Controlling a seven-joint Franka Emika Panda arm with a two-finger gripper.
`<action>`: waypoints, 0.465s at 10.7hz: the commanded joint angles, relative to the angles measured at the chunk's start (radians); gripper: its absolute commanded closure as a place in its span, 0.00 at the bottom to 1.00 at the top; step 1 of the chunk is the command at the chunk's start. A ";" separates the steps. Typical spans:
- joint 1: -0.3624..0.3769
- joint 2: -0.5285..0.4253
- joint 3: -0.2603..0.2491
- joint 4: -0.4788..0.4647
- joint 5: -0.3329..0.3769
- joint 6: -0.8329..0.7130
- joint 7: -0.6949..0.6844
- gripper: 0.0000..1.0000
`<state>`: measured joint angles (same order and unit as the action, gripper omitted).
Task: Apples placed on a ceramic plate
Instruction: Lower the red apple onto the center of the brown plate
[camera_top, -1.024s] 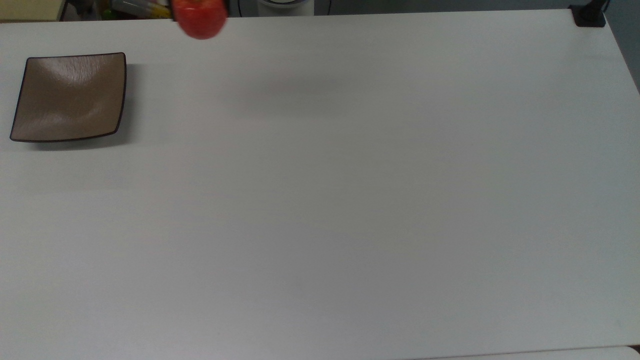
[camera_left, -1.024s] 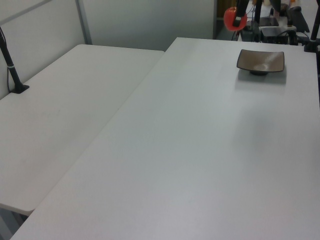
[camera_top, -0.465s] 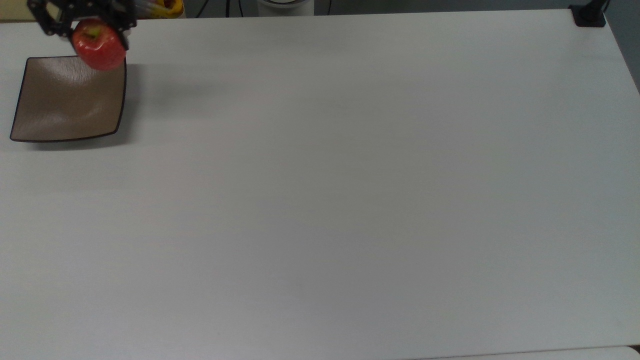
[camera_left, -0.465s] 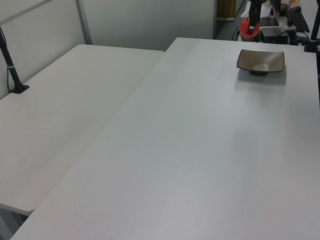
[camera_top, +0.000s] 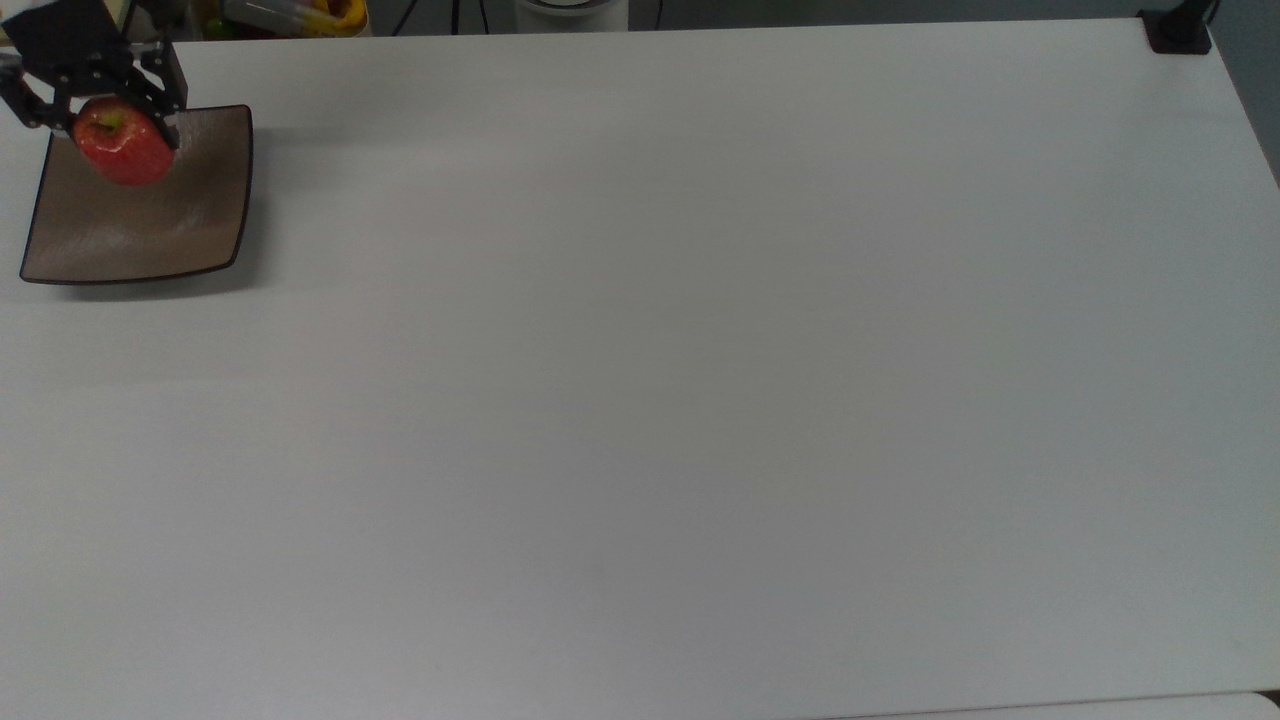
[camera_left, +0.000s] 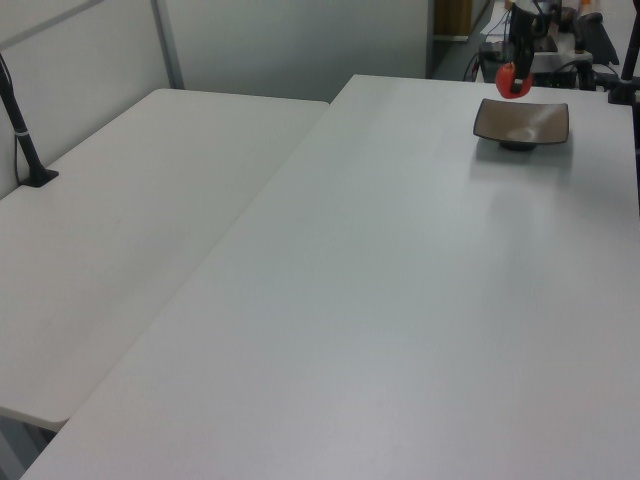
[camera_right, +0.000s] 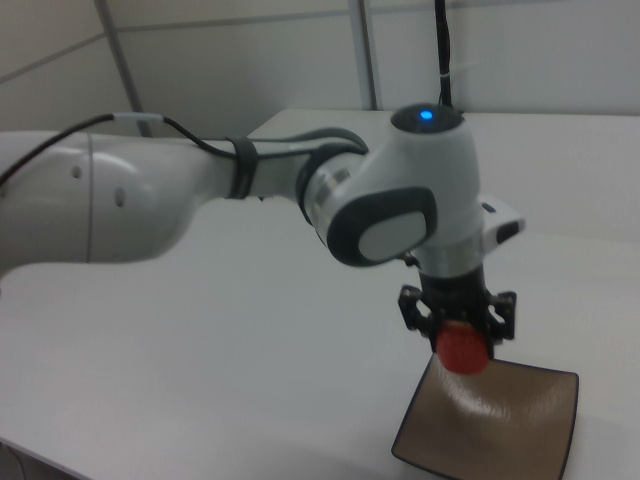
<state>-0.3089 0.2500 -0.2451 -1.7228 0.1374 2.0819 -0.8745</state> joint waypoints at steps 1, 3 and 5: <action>-0.018 0.040 -0.003 -0.061 0.021 0.125 -0.087 0.64; -0.025 0.061 -0.003 -0.086 0.019 0.174 -0.101 0.64; -0.024 0.078 -0.003 -0.119 0.019 0.243 -0.101 0.64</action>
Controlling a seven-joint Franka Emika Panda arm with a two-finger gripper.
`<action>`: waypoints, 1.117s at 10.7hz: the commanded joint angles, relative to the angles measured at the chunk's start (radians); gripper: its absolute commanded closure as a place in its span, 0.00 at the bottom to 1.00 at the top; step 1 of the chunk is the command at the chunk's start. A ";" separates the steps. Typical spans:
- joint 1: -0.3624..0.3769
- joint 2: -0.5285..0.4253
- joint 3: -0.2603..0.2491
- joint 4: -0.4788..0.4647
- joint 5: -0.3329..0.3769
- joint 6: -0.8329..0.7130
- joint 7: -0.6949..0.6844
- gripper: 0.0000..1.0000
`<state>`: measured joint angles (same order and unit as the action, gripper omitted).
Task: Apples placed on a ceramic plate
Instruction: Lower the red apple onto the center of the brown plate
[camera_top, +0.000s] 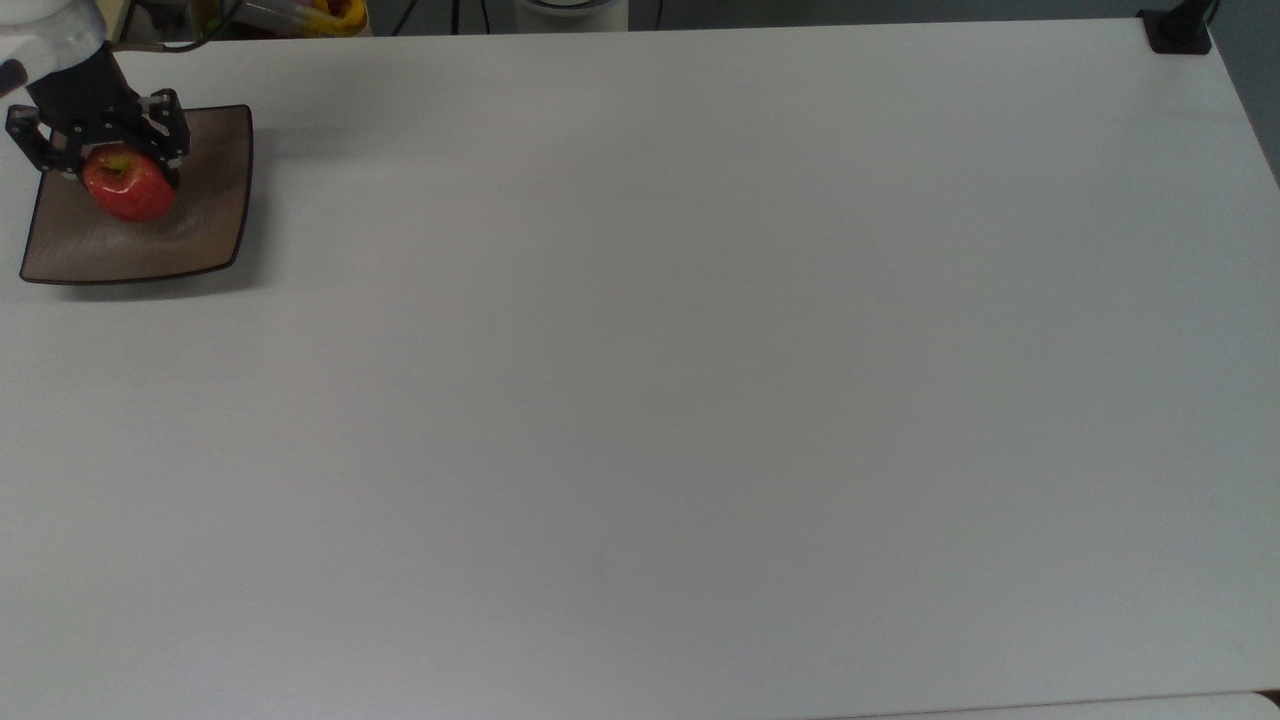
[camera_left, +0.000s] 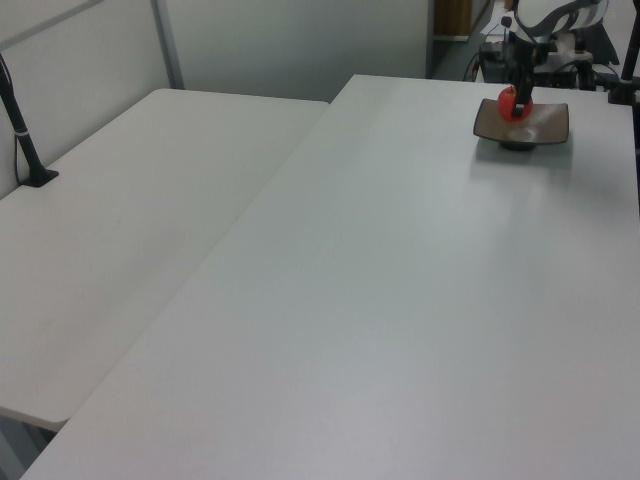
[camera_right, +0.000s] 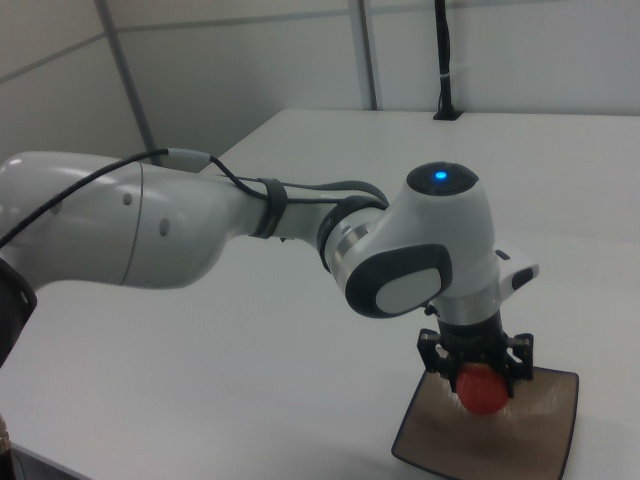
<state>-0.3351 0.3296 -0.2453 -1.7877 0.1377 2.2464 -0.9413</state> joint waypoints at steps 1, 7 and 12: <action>0.004 -0.001 -0.003 -0.083 0.019 0.120 -0.034 0.64; 0.005 0.000 -0.003 -0.121 0.019 0.176 -0.016 0.00; 0.018 -0.065 0.007 -0.083 0.019 0.061 0.030 0.00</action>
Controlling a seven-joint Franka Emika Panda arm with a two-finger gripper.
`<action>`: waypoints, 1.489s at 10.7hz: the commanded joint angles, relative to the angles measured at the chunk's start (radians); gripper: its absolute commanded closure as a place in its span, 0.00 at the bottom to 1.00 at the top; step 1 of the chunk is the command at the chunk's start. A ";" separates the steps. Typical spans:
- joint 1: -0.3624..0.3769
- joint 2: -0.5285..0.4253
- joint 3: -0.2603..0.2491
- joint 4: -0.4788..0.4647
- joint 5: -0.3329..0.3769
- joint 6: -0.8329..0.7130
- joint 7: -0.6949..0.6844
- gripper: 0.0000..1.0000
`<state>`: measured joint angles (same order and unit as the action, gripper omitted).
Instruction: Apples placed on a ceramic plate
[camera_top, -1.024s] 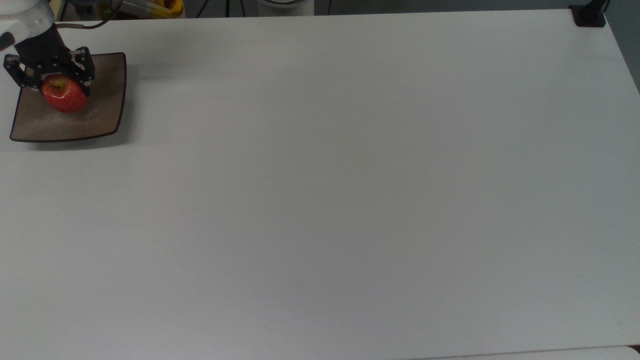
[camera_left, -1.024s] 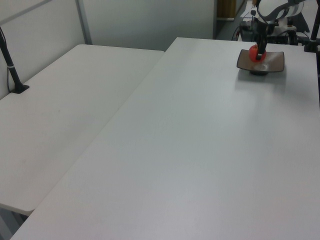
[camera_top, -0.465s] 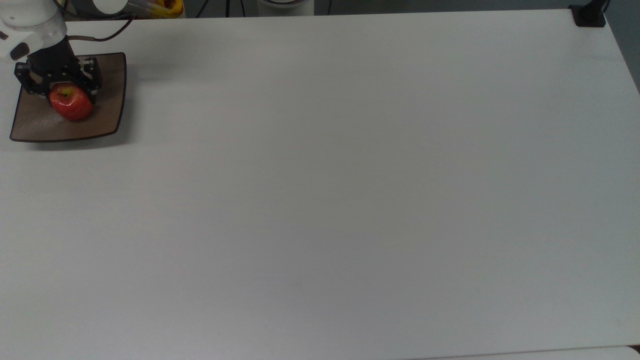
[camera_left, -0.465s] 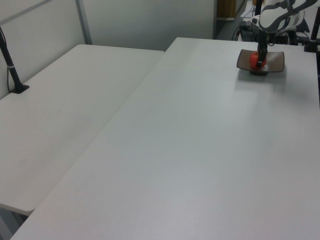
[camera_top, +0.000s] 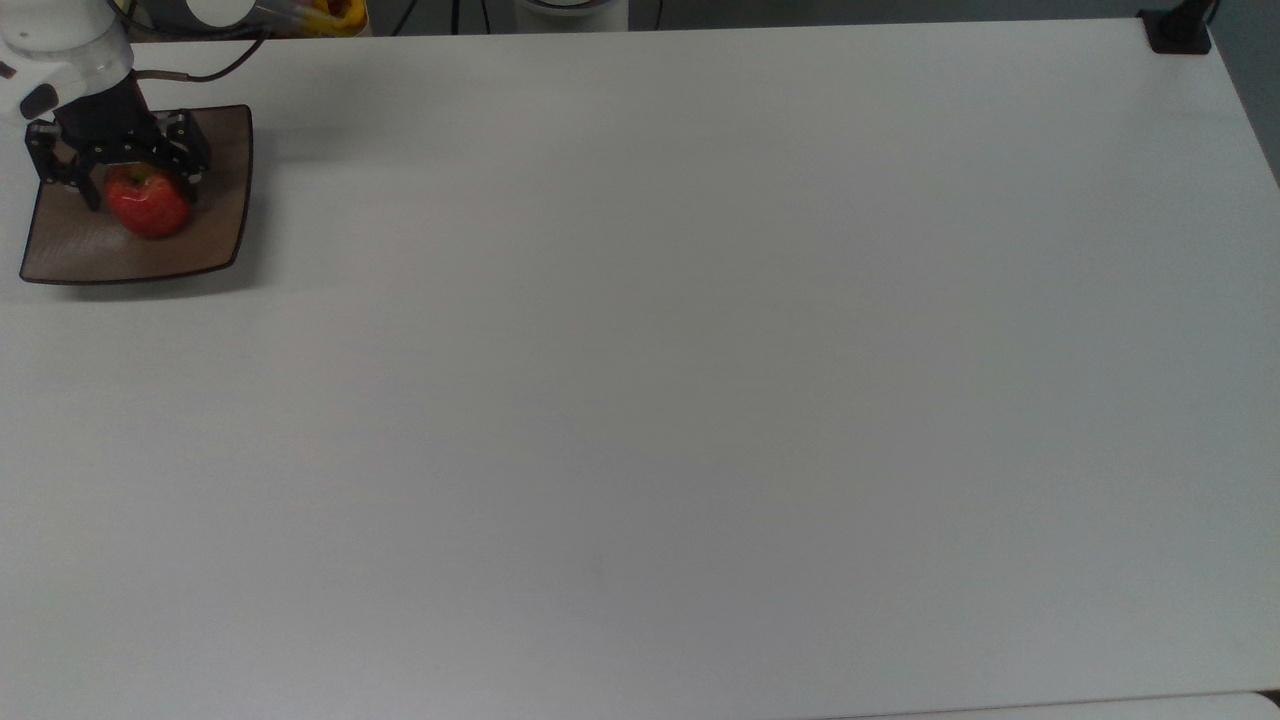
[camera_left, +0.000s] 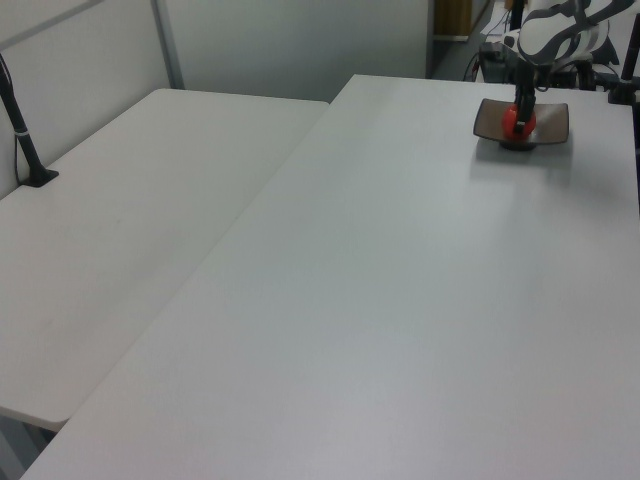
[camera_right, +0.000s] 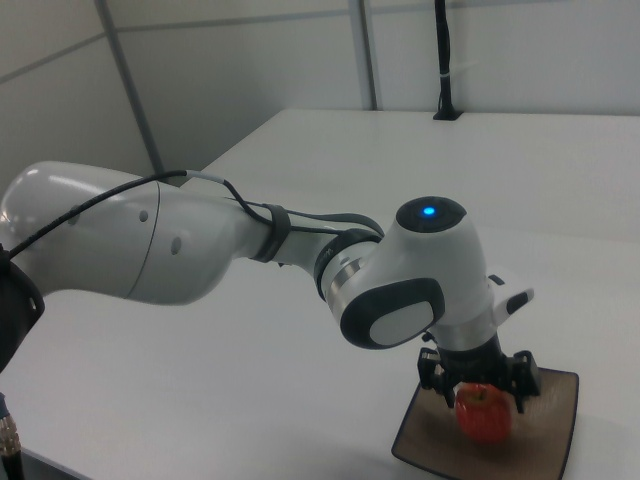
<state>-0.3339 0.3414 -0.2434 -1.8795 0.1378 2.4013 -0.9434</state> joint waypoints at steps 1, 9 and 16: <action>0.036 -0.112 0.010 0.042 0.019 -0.164 0.093 0.00; 0.191 -0.318 0.087 0.345 0.020 -0.701 0.734 0.00; 0.309 -0.395 0.364 0.346 -0.001 -0.844 1.158 0.00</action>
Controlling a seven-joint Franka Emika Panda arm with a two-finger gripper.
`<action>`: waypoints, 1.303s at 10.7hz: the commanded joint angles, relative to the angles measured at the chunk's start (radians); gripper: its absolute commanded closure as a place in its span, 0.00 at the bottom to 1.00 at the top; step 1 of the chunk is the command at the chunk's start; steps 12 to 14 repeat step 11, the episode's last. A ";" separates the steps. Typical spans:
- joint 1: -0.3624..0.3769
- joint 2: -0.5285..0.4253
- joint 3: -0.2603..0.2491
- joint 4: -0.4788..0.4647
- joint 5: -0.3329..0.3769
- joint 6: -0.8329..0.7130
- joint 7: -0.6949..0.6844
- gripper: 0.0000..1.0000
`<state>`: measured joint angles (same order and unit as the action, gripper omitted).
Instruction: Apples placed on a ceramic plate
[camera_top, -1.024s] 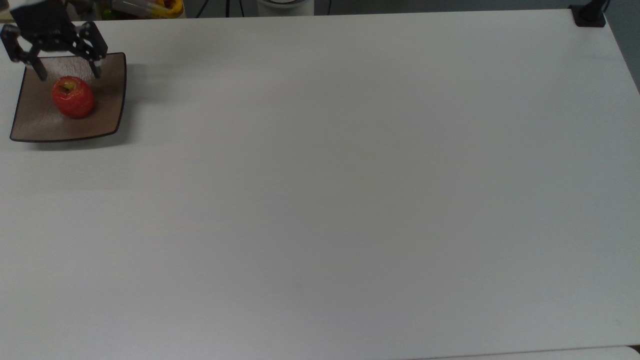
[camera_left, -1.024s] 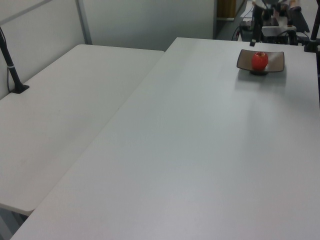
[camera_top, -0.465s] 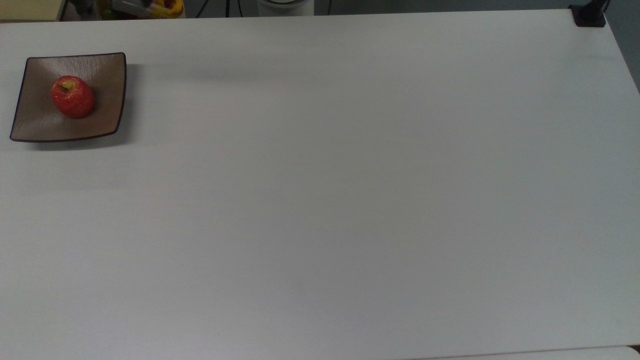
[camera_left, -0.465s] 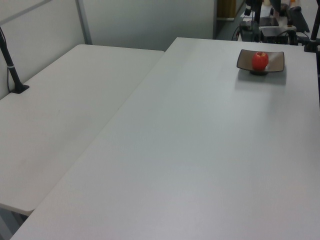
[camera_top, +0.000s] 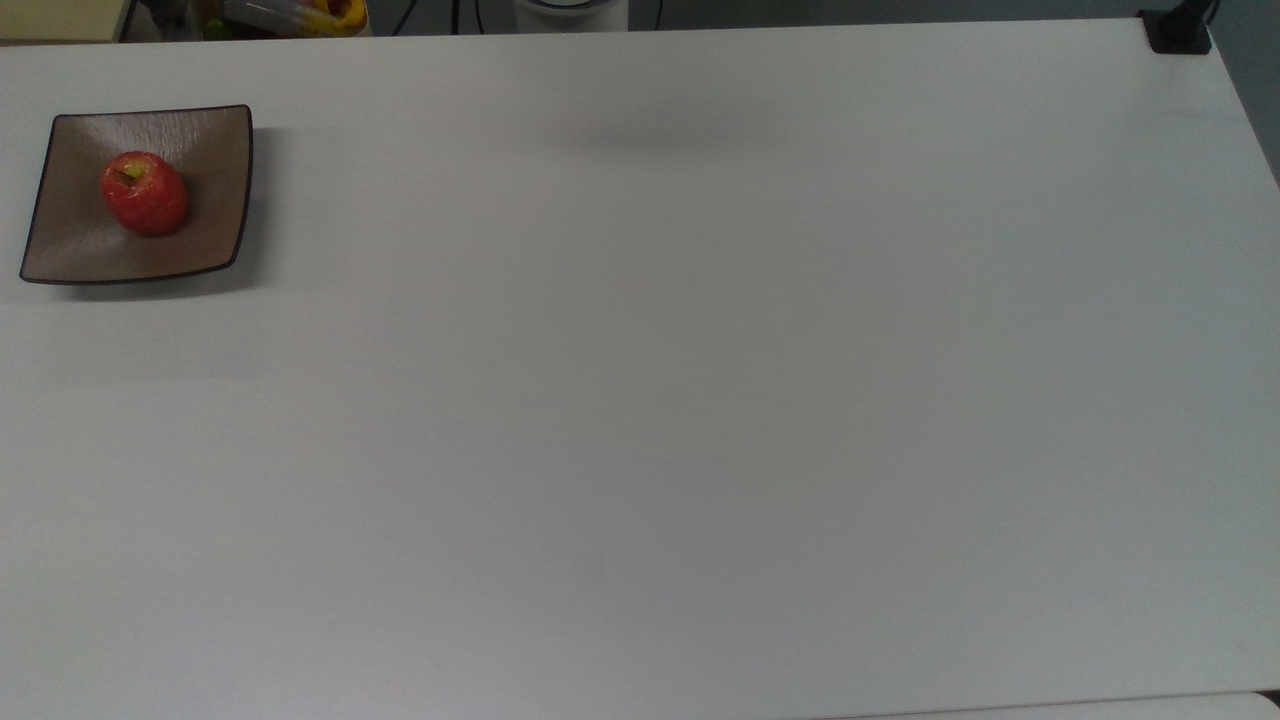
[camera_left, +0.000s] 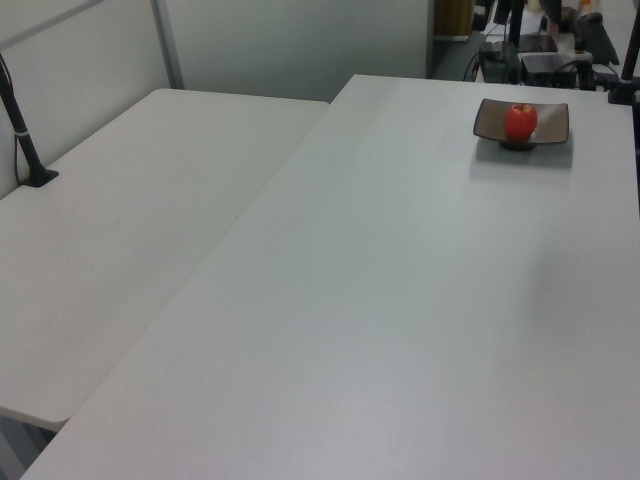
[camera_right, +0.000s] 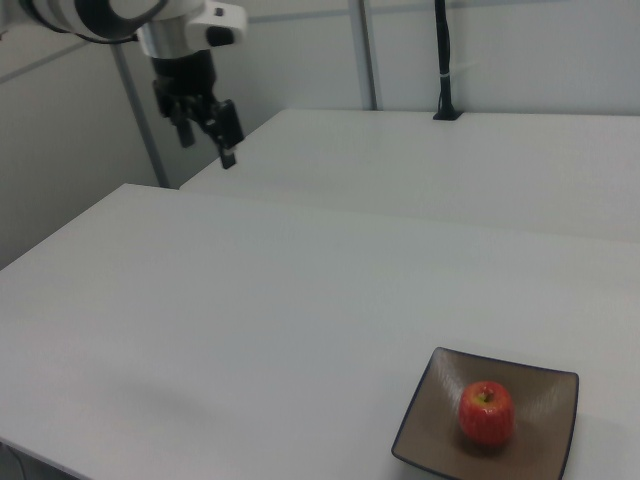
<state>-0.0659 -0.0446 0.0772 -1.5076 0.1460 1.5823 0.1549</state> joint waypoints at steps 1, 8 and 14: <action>0.085 -0.011 0.047 -0.046 -0.029 -0.021 0.060 0.00; 0.213 -0.006 -0.074 -0.149 -0.062 0.159 -0.224 0.00; 0.216 -0.009 -0.088 -0.148 -0.063 0.150 -0.224 0.00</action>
